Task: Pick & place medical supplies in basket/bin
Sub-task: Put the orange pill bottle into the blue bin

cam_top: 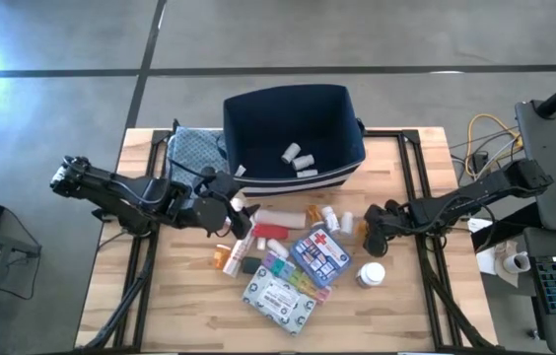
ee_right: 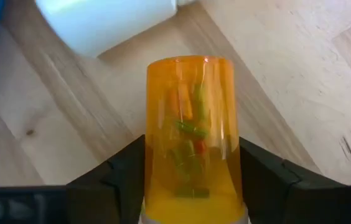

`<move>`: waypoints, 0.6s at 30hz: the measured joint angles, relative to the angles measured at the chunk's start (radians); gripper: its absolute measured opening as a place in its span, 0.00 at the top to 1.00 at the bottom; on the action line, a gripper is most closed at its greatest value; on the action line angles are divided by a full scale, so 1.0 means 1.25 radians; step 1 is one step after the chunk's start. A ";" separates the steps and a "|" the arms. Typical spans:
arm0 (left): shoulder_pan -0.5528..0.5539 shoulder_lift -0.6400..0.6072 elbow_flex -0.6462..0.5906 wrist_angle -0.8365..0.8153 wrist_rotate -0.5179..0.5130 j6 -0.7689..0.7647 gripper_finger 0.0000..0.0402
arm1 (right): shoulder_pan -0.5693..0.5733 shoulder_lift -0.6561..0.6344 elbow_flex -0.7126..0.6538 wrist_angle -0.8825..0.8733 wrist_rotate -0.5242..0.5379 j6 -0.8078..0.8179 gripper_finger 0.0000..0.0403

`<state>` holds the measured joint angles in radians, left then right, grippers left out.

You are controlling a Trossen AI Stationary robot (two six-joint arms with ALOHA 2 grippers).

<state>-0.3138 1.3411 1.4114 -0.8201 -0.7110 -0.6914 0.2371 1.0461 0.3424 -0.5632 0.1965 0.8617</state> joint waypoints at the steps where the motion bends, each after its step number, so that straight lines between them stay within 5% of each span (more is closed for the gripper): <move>1: 0.000 0.000 -0.001 0.000 0.000 0.000 0.23 | 0.000 0.000 0.003 -0.002 0.000 0.003 0.54; 9: 0.000 0.000 -0.002 0.000 0.001 0.000 0.23 | 0.000 -0.027 0.094 -0.005 0.051 0.001 0.57; 18: 0.000 0.000 -0.006 0.000 0.001 0.000 0.23 | 0.000 -0.117 0.318 -0.001 0.118 -0.088 0.55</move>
<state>-0.3134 1.3411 1.4044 -0.8198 -0.7101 -0.6910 0.2375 0.9000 0.7399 -0.5648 0.3443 0.7511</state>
